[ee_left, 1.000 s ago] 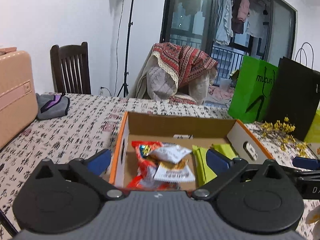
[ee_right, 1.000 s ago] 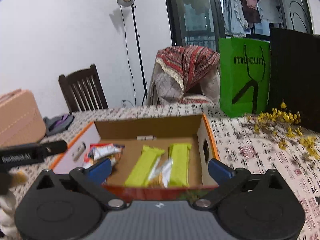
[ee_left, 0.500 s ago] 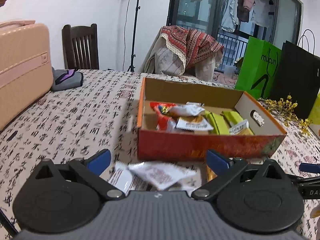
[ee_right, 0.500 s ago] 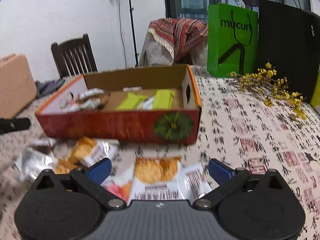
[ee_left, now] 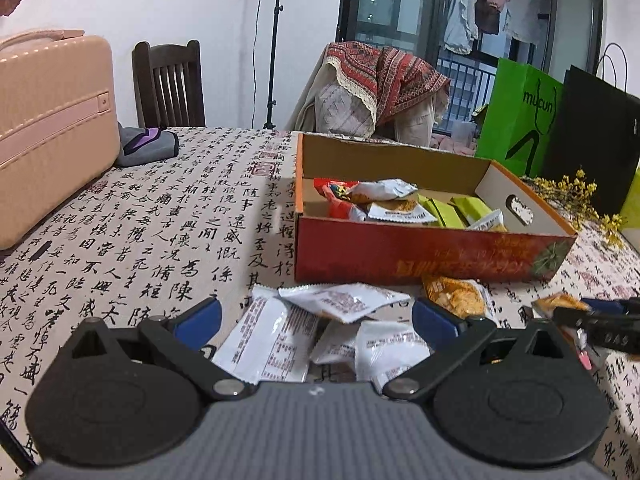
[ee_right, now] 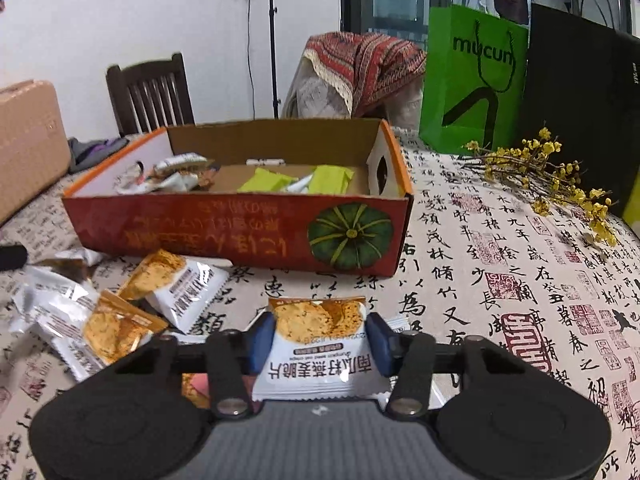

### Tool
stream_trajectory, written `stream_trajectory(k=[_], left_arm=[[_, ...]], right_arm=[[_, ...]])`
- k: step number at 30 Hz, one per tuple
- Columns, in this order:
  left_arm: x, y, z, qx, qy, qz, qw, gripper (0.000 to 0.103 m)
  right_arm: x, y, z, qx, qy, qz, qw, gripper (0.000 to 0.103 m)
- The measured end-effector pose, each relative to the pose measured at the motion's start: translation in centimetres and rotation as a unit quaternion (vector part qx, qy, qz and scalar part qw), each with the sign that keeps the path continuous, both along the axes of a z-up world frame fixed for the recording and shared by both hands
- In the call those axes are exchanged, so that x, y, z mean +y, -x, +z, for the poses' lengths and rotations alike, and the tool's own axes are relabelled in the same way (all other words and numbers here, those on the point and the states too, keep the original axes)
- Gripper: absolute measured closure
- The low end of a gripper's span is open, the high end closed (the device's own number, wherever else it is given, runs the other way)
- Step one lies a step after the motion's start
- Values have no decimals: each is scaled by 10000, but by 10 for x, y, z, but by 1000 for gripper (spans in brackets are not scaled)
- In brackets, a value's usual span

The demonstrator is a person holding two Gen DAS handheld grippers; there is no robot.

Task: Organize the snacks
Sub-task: 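Hold the cracker packet in the right tool while the left tool grasps a white packet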

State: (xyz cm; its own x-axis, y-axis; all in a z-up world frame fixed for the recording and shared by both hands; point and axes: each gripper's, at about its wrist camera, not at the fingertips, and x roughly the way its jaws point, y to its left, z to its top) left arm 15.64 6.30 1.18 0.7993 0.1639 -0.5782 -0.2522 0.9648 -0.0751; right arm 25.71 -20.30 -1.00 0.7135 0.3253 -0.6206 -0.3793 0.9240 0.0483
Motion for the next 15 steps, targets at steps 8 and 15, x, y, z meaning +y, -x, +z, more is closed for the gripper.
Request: stream_trajectory(k=[8,15], left_arm=[[-26,-10,-15,348,-78,-292,9989,0],[-45,-21,-31,546,-150,-207,9982,23]], right_arm=[[-18,35,22,-595,-420,-166,9972,58],[-23,54,29,-743,-622,-36,9953,58]])
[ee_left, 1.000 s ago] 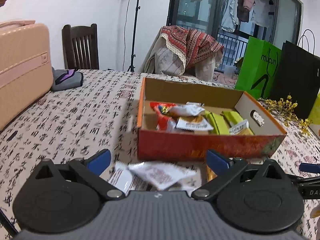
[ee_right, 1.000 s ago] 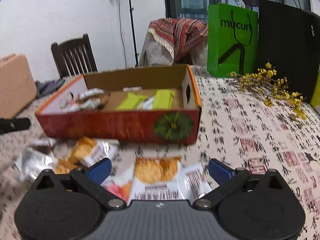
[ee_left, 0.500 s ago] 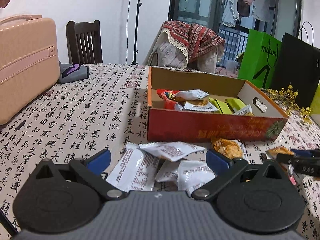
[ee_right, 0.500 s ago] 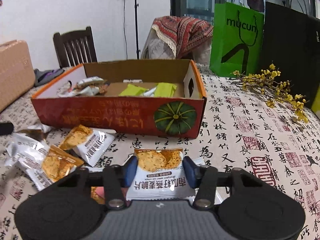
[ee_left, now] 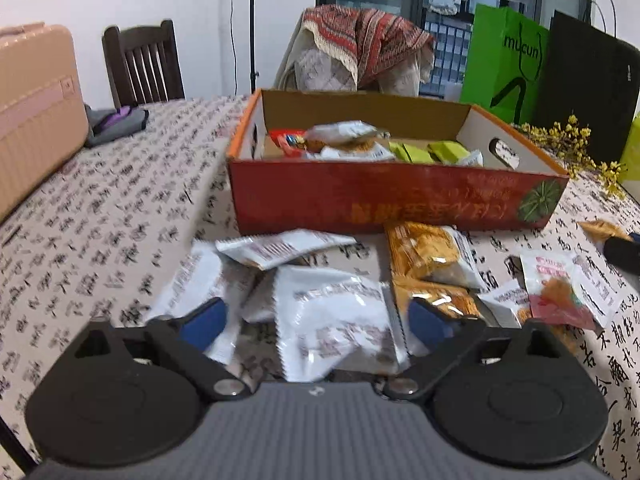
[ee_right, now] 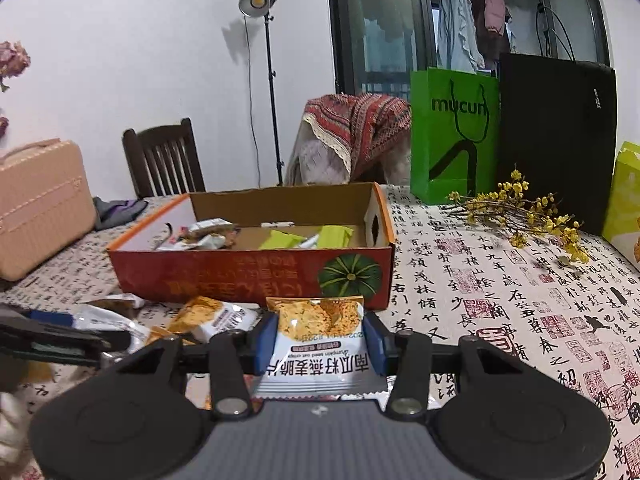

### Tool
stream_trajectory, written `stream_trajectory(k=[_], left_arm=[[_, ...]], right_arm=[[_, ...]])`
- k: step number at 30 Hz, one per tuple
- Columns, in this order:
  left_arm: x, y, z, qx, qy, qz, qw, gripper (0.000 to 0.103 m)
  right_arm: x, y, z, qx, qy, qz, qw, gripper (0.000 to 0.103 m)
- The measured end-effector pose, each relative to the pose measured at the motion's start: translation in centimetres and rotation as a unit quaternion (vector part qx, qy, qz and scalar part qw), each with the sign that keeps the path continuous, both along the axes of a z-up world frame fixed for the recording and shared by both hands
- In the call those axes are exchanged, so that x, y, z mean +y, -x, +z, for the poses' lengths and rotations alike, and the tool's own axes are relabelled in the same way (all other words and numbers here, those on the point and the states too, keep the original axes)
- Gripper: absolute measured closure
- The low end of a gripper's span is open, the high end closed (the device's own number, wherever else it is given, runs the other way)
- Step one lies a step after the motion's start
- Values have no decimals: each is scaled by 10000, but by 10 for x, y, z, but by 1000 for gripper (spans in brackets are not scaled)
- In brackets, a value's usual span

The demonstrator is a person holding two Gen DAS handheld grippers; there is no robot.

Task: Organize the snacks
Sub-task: 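Hold the cracker packet in the right tool while the left tool grasps a white packet, then carry both packets over the box and open both tools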

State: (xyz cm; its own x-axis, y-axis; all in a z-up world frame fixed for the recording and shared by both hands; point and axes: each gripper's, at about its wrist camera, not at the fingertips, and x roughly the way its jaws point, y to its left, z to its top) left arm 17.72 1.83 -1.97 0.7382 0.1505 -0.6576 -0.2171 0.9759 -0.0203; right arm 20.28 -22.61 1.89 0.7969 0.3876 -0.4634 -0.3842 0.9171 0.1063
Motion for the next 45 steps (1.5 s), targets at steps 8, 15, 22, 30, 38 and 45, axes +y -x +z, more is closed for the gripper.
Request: stream_trajectory(k=[8,15,22,30,38,45], left_arm=[[-7,10,-3,-44,62,-76,9999,69],[-7,35,14,-314,-2,-195,9993,73],[-6,53,28,-540,7,-272,9982,73],[-4,54,41,-850,81,-303,9959,73],[-10,36,68,-1243,11,-434,9913,73],[-15,7,91,-1603,100,-531,9856,73]], right_arm=[[-4,18,-5,-14,-227,108,9997,58],[-4,26,-5,-23,-318,193,9993,58],[-3,29,-3,-57,-329,211,9992,58],[6,26,4,-126,-331,245,9991,58],[22,9,23,-293,-284,310,9987,58],[38,-18,42,-544,-94,287,9981,58]])
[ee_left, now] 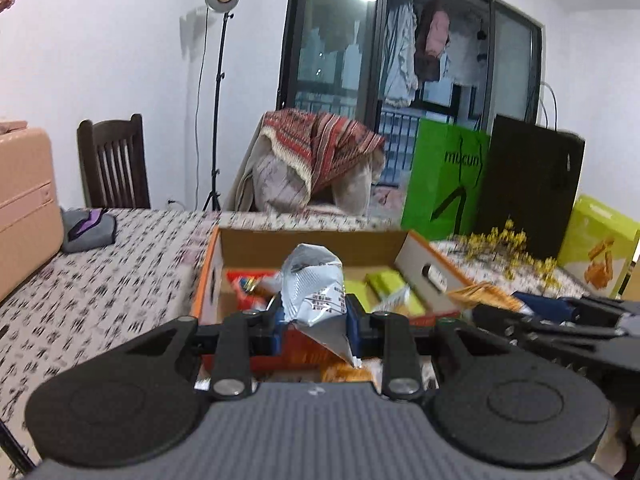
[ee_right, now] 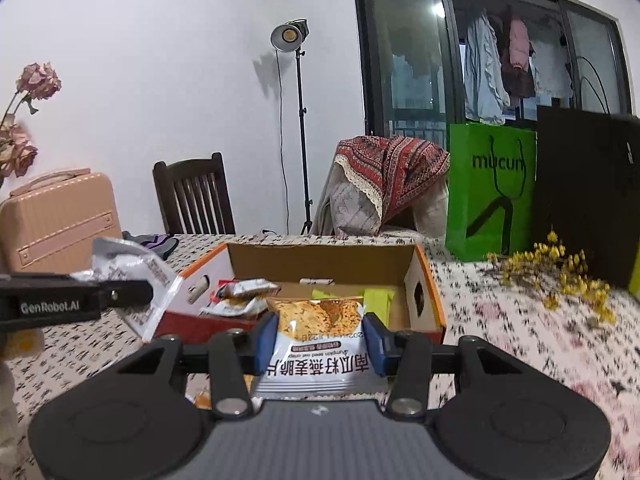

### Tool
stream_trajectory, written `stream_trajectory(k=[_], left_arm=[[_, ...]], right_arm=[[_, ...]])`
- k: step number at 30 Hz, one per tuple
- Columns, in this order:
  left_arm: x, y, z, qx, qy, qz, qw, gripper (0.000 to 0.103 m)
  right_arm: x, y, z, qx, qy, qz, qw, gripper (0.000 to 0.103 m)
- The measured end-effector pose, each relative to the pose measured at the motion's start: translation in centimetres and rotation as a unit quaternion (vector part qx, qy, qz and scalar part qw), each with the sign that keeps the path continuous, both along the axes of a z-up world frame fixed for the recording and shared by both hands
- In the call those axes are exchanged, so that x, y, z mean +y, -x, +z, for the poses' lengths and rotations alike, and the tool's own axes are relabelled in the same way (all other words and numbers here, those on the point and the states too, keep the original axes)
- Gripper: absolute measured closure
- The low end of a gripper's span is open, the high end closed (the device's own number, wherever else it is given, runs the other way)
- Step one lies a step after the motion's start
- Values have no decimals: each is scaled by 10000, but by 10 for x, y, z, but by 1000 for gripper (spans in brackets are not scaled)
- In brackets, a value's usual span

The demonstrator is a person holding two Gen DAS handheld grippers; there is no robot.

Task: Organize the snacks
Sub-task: 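Carry both packets over the box and open both tools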

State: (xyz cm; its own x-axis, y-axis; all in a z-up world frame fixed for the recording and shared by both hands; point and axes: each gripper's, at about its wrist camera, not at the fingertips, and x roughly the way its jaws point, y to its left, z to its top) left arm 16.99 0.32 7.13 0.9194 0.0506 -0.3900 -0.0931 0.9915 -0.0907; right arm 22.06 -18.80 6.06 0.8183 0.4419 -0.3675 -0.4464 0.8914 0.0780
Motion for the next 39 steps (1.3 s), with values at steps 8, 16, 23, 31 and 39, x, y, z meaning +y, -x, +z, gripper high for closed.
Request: stream_trajectory(k=[8,16,23,31,39], left_arm=[[-2,-45,14,-64,124,-93,9999,73],[2,-97,12,100,127,263,9995,73],[17,-134,-19,289,171,653,9973,73],[24,-139,-39,444,115,669,9967,73],[23,-132,-37,256,141,666,9974,33]], right_arm=[[17,-49,18,49,18,-219,9997,58],[29,-105,13,286,-168,-418,9986,58],[35,-134,-20,381,-194,-501,9978,58],[32,-143,-39,437,-282,-383,9979,58],[30,-143,-42,522,-276,-399,9975,53]])
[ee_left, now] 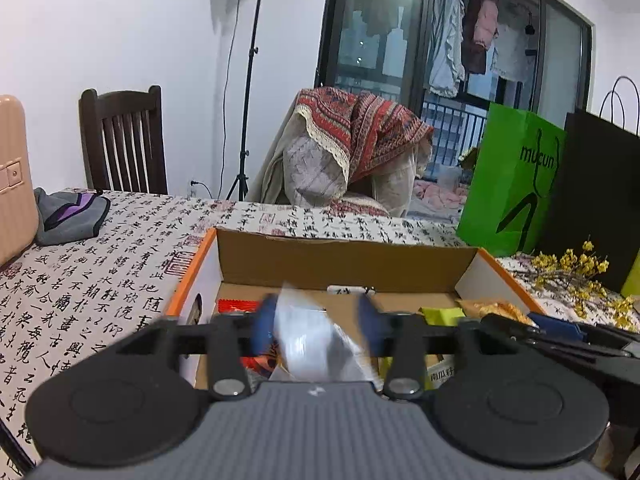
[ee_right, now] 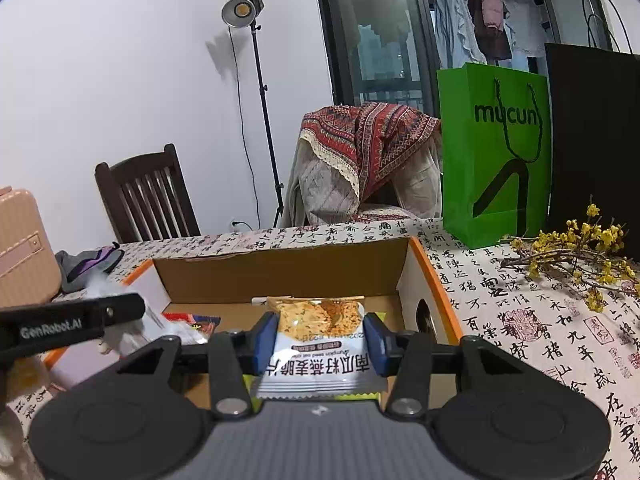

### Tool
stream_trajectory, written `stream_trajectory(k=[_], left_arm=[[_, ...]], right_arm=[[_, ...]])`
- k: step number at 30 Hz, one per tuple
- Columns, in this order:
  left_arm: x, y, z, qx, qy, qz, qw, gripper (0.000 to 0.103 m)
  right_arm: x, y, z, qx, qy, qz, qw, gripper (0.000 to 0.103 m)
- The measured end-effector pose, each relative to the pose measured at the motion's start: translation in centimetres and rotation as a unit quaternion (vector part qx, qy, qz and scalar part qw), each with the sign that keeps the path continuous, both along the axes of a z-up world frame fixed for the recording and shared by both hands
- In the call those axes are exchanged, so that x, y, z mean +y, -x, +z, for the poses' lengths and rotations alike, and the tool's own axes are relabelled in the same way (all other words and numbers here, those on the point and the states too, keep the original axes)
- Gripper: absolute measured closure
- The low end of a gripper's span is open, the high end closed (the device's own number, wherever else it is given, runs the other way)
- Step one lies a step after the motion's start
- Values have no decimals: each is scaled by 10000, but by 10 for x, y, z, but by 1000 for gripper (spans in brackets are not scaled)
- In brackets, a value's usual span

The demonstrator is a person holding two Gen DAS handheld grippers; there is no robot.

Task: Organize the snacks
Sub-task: 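Carry both packets over the box and open both tools, then move both tools back to the pile and grasp a white packet with the right tool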

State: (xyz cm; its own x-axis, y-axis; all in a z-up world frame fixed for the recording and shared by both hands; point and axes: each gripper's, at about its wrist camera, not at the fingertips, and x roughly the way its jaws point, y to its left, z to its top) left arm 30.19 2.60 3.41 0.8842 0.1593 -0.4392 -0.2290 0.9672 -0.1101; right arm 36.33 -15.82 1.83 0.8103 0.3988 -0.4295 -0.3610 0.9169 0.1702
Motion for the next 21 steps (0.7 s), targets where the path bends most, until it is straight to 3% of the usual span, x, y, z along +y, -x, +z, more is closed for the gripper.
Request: stream_trajectory(k=[1,2,3,4,5,21], left_arm=[[0,3,1,-63,-25,75,9999,22],[-1,4,3,-117,-68,182,9997,4],[0,7,4,-215,-102,296,9993,0],[0,9,6,-285,-114,345,9989,0],[1,10,7,-295,-90,345,9989,0],[9,30,32,-164,71,423,9989,0]], right_arm=[[-1,2,1,-5,-8,0,10000,47],[-2,2,1,4,-42,1,10000,33],[-4,2,2,5,-91,-4,10000,23],[-6,2,2,7,-128,6,9999,7],[-8,2,2,13,-155,14,9999,1],[-20,37,48,-16,71,225,9997,0]])
